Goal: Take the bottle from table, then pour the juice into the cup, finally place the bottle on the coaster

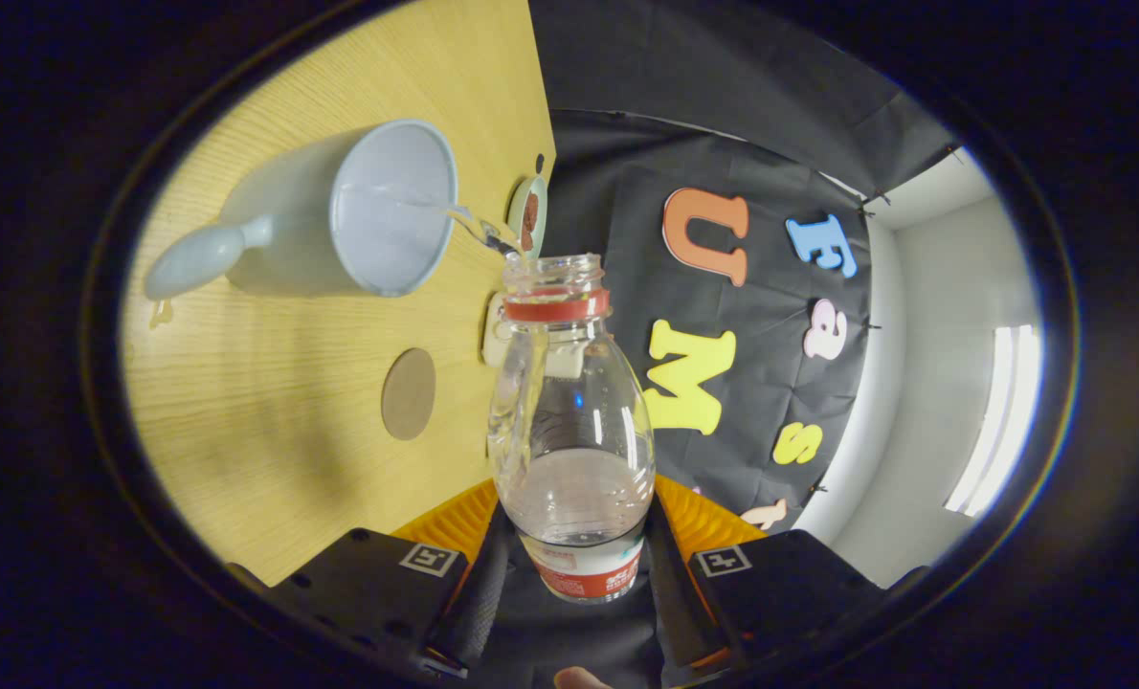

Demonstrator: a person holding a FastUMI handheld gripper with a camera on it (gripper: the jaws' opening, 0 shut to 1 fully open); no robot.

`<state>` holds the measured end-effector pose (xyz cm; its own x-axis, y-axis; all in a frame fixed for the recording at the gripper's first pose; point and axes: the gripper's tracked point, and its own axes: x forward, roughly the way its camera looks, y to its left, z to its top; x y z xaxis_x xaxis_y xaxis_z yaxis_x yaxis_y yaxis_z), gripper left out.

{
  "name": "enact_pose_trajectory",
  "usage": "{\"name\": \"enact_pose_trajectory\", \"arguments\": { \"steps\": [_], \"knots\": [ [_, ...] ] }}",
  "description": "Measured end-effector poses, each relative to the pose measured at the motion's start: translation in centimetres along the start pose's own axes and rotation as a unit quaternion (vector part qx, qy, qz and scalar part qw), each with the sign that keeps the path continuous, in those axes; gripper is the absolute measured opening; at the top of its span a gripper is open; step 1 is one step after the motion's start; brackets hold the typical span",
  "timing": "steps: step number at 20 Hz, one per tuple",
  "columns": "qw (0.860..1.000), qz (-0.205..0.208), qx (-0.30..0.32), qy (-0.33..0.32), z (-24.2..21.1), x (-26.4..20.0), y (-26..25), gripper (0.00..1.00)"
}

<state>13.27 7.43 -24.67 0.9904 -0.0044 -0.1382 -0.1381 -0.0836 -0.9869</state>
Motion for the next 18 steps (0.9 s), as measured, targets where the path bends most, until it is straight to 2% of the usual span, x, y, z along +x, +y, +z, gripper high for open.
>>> {"name": "enact_pose_trajectory", "arguments": {
  "steps": [18],
  "knots": [
    [0.999, -0.012, -0.030, -0.002, -0.3, -0.4, -1.4, 0.75]
  ]
}}
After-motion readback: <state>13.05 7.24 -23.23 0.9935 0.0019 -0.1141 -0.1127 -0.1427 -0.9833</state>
